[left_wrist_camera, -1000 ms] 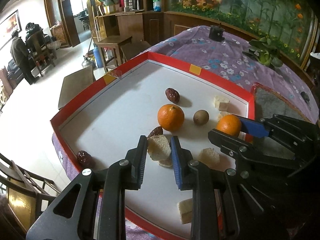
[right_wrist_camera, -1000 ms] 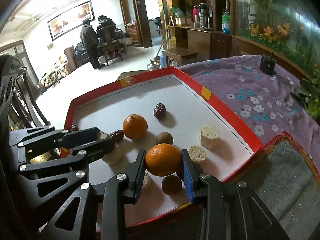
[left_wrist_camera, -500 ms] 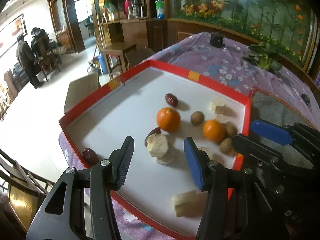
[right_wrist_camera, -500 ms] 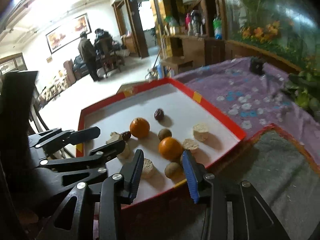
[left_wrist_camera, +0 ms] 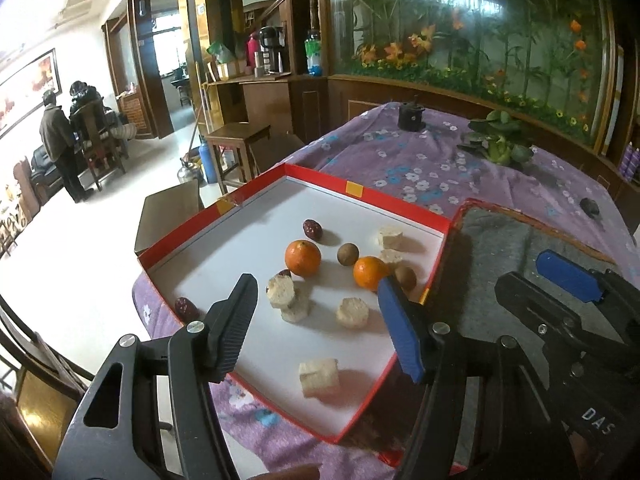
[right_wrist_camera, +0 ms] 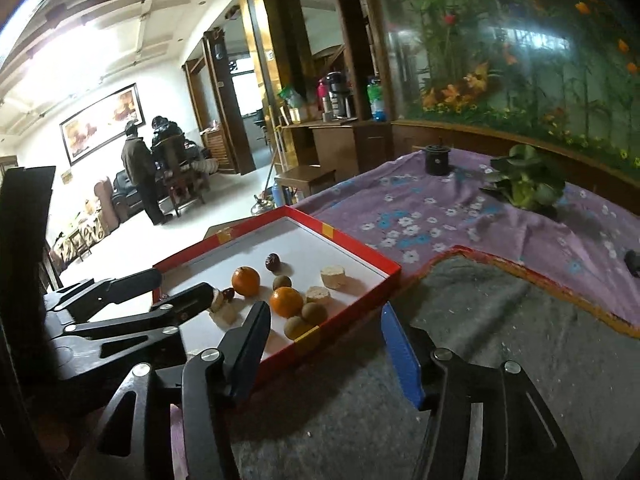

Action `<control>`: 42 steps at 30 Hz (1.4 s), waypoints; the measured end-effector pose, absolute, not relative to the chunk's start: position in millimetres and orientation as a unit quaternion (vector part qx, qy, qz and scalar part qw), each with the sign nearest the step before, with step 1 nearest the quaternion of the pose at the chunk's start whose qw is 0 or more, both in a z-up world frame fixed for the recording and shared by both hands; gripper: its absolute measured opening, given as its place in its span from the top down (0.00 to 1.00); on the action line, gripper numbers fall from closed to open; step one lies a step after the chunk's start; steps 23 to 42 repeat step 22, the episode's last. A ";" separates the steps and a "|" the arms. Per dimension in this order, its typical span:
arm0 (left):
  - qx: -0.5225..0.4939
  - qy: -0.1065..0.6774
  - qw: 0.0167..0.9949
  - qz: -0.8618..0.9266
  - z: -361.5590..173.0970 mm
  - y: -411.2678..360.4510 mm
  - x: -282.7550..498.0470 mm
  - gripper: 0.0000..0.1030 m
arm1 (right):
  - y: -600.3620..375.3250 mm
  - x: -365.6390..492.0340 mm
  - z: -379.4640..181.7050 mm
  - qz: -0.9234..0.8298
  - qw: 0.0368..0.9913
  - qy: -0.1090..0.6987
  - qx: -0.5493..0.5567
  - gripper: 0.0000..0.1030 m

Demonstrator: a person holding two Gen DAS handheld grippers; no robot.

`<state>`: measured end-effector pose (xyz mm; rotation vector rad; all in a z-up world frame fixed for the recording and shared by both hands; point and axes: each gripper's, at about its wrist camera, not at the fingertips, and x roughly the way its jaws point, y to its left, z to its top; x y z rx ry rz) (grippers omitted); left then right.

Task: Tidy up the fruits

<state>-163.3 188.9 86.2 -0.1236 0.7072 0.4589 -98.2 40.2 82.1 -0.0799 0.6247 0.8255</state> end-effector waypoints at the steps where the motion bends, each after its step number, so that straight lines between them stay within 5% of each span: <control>1: -0.060 0.341 0.911 0.224 87.7 187.6 -166.0 0.39 | 37.5 -99.0 82.3 0.396 0.867 0.300 -0.036 0.45; 42: -0.063 0.334 0.914 0.221 91.0 178.5 -174.0 0.39 | 22.4 -107.3 85.6 0.392 0.869 0.301 -0.034 0.45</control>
